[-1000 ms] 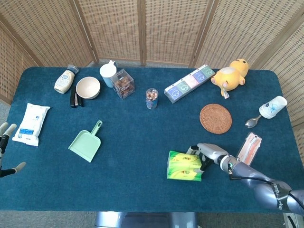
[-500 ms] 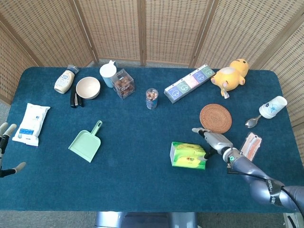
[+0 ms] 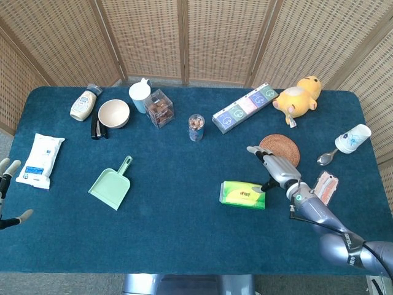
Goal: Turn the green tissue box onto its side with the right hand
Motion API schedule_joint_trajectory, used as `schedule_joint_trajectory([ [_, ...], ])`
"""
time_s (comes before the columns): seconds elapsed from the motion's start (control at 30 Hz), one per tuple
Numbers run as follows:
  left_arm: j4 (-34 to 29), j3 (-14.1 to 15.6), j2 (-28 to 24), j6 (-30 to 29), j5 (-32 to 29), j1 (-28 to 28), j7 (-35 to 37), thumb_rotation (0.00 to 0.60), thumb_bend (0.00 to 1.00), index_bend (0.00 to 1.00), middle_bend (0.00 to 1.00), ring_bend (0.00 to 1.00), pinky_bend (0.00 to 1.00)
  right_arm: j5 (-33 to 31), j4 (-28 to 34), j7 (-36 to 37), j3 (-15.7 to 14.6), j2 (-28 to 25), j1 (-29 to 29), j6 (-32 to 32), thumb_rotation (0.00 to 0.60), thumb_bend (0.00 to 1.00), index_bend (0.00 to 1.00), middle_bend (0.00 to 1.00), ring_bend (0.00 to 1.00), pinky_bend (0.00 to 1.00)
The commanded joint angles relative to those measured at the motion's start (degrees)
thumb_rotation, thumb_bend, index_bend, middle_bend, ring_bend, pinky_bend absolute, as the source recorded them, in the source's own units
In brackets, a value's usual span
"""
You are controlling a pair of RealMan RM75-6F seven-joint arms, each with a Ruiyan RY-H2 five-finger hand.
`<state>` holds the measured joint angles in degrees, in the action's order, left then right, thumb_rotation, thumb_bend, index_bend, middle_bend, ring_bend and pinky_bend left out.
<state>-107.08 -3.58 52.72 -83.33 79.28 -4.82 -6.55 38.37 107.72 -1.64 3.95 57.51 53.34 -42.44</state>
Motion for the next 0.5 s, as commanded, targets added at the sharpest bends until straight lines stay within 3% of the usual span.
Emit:
schedule_joint_trajectory([
  [0.03, 0.0, 0.0, 0.0, 0.0, 0.1, 0.0, 0.0, 0.6, 0.0, 0.0, 0.0, 0.0, 0.0, 2.6, 2.9, -0.9, -0.1, -1.7, -1.6, -1.6, 0.6, 0.19, 0.0, 0.0, 0.0, 0.22],
  [0.23, -0.1, 0.1, 0.1, 0.2, 0.2, -0.1, -0.3, 0.6, 0.0, 0.0, 0.0, 0.0, 0.0, 9.4, 5.5, -2.7, -2.0, -1.5, -4.9, -3.6, 0.6, 0.02, 0.0, 0.0, 0.0, 0.0],
  [0.5, -0.1, 0.1, 0.1, 0.1, 0.1, -0.1, -0.6, 0.6, 0.0, 0.0, 0.0, 0.0, 0.0, 15.0, 4.7, -5.2, -2.6, 3.3, -8.6, -9.3, 0.6, 0.0, 0.0, 0.0, 0.0, 0.0],
])
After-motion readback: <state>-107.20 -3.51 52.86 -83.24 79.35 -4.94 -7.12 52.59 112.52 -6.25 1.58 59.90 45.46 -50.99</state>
